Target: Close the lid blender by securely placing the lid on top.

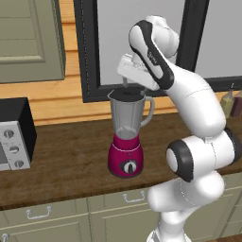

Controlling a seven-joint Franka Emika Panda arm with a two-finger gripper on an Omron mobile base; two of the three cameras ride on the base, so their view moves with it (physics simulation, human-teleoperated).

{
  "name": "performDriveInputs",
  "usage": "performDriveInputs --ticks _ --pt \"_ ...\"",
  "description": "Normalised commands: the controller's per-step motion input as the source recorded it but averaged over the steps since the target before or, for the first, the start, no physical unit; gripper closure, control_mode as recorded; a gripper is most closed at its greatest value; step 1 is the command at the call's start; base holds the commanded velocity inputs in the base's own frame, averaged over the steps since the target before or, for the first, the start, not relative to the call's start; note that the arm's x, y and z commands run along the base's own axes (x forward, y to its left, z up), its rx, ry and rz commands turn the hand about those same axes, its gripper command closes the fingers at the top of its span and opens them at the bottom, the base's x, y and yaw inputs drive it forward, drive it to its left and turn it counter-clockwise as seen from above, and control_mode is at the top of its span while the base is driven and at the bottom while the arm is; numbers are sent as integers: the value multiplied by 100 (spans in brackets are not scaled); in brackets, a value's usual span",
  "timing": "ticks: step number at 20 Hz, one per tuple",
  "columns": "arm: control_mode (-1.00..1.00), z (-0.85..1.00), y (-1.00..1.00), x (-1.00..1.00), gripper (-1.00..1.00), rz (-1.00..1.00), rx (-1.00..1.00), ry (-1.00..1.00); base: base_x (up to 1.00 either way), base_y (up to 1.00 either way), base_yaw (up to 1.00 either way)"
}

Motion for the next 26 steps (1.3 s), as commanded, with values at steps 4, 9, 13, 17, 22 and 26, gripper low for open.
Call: performDriveInputs --ticks 4,9,13,17,22,26 --pt "-100 18 -29 -78 -100 0 6 -26 0 0 0" --pt "-100 8 -31 -83 -100 0 8 -24 0 0 0" --pt "-100 0 -49 -93 -100 0 12 -20 0 0 0" --pt "-100 0 -64 -86 -100 -1 12 -16 0 0 0" --pt "-100 -1 -45 -42 -100 -3 5 -9 0 0 0" --pt "-100 -1 -6 0 -100 0 0 0 0 0 0"
